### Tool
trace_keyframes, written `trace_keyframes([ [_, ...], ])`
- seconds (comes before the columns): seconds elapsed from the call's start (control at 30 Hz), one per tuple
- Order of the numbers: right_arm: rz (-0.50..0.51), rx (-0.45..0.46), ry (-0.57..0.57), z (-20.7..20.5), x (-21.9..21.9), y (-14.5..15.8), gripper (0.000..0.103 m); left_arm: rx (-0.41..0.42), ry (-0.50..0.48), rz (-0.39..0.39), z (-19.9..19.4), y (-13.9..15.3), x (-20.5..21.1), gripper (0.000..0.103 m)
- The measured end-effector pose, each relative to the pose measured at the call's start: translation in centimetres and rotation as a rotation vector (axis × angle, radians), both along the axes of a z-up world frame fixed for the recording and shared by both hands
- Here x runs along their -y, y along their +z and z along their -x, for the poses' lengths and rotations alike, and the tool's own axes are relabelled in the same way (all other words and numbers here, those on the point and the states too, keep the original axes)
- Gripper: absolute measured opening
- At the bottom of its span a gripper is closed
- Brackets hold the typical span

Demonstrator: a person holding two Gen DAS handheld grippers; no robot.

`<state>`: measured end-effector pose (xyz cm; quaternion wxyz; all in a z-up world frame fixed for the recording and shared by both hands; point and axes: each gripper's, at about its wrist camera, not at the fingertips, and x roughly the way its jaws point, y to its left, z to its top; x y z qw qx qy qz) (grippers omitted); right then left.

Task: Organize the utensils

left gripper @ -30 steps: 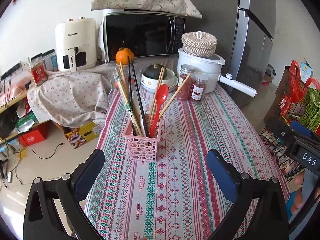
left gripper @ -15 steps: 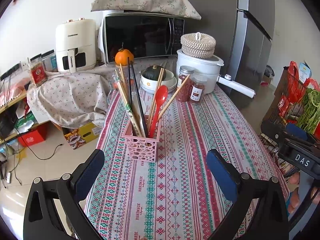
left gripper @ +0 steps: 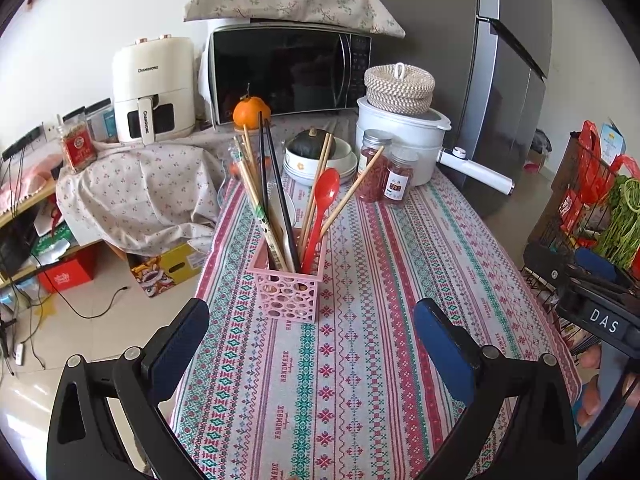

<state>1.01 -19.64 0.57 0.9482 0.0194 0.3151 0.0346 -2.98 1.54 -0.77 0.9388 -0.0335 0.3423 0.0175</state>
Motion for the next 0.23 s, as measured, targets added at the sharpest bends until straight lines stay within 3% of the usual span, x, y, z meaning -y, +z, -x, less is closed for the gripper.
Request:
trace_keyframes([
  [0.23,0.010,-0.011,0.003,-0.09,-0.17,-0.30,0.102,-0.014,0.017,0.010,-0.45,-0.56,-0.91,0.103],
])
